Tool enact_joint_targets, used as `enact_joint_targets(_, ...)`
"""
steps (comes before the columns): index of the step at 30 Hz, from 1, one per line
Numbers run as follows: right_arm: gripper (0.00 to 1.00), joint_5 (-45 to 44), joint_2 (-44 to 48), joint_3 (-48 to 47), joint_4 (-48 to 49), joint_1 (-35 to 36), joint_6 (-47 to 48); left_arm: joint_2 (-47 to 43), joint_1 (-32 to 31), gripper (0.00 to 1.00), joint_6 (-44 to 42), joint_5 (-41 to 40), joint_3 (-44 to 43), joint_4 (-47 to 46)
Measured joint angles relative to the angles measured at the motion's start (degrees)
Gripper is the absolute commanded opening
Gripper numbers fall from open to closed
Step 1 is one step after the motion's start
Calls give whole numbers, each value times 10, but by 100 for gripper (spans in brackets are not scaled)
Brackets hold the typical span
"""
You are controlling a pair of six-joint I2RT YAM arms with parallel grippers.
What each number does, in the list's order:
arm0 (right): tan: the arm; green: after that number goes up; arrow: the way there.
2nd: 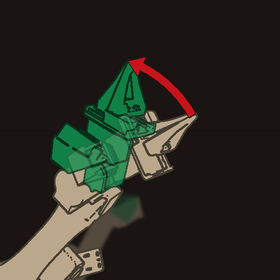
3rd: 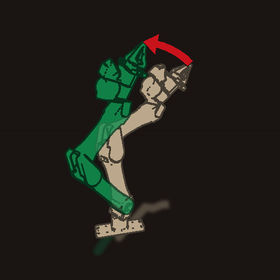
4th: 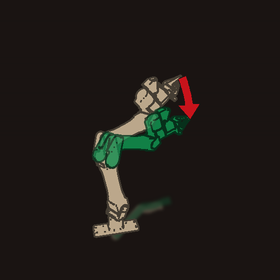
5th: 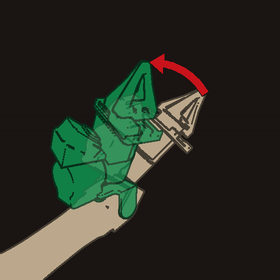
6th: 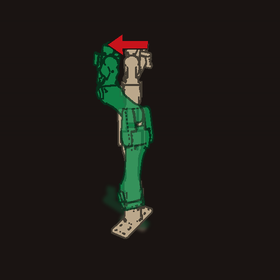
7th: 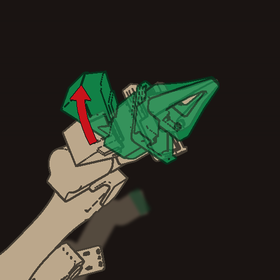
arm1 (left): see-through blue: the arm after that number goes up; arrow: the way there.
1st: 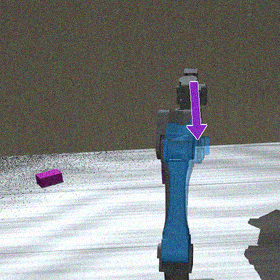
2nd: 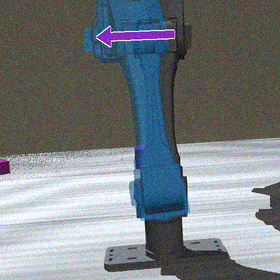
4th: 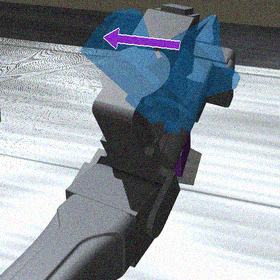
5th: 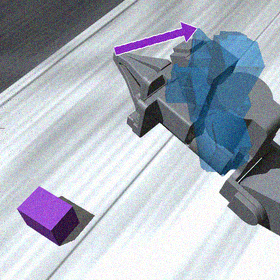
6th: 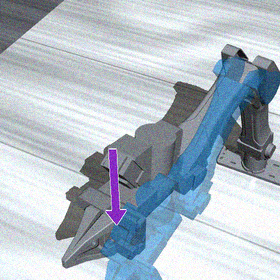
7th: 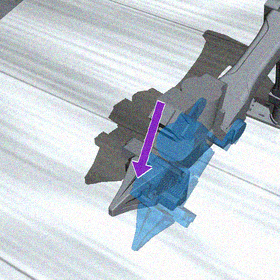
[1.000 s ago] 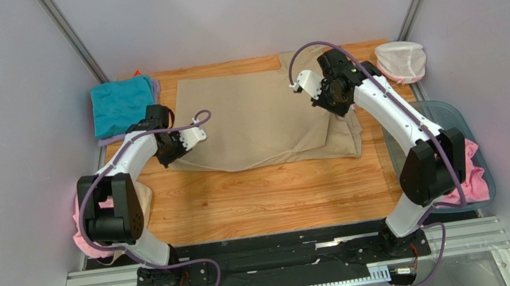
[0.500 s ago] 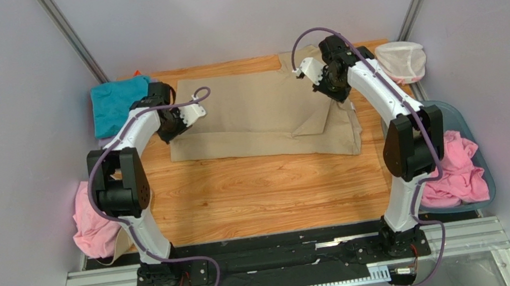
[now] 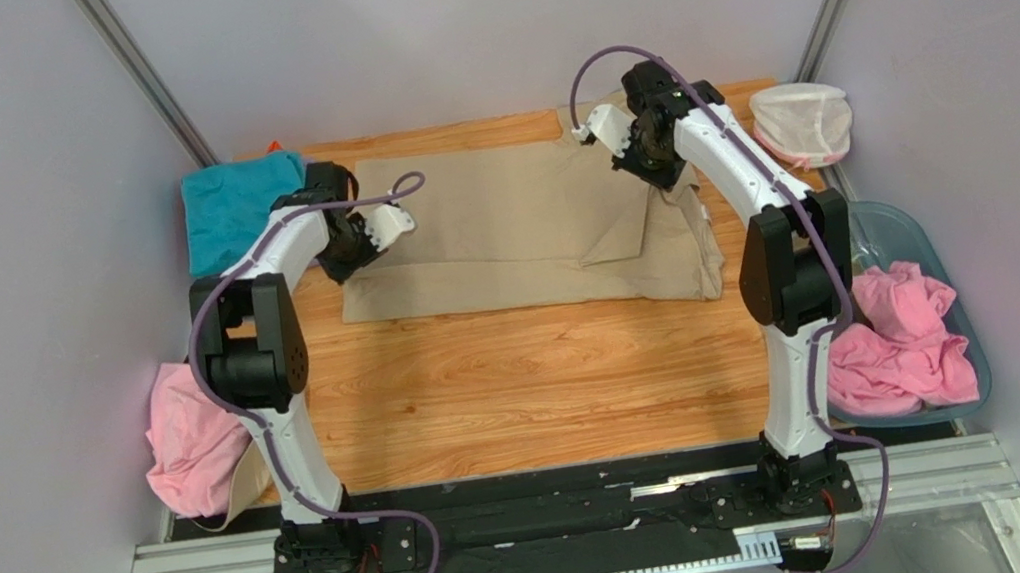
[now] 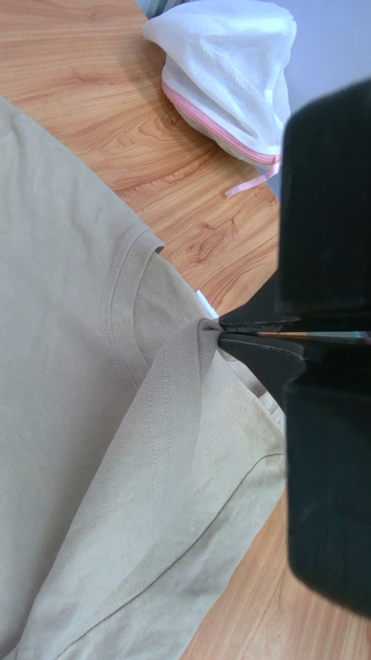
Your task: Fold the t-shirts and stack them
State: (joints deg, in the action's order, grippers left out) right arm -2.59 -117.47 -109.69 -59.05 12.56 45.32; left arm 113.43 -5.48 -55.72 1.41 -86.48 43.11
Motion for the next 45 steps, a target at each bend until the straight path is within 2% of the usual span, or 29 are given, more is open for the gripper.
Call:
enact_joint_targets(32,0,-20,-79,-64,4,-23,6,37,0,0,5,-3,-39,-7)
enact_joint_targets(45,0,-31,-114,-67,37,-23,4,55,0,0,19,-4,-39,-23)
